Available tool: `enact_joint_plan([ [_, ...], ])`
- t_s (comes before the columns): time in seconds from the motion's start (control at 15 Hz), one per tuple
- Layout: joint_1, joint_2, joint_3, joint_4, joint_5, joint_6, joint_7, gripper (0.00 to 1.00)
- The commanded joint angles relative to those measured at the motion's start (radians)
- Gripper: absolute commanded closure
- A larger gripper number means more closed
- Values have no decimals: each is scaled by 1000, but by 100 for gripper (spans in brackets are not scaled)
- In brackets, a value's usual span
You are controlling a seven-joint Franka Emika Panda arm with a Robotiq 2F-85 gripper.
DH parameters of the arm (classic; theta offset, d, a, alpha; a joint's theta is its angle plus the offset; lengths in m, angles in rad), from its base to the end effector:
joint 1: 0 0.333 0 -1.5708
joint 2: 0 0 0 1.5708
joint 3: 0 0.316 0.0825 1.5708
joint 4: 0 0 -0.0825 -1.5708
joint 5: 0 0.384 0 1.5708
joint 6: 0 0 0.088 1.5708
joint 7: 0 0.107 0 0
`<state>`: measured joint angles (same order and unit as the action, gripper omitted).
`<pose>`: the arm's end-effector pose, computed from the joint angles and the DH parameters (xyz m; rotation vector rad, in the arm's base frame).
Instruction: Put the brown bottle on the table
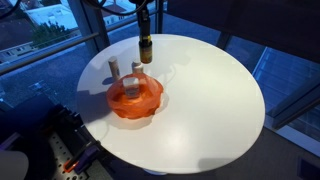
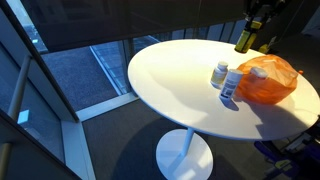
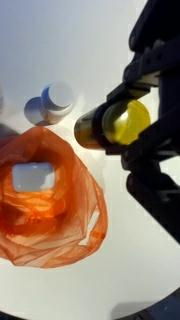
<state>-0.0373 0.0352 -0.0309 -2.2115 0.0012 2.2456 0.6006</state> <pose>0.5314 -0.0362 0.3629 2.9668 -1.0320 -0.0016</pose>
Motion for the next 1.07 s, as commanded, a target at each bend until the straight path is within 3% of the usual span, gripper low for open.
enact_joint_plan([
  [0.0,14,102,-4,94,-27,23,67,80],
  [0.53,38,277,-45,195,-33,56,76,80],
  [1.0,48,350,-72,173,-52,150,2,80],
])
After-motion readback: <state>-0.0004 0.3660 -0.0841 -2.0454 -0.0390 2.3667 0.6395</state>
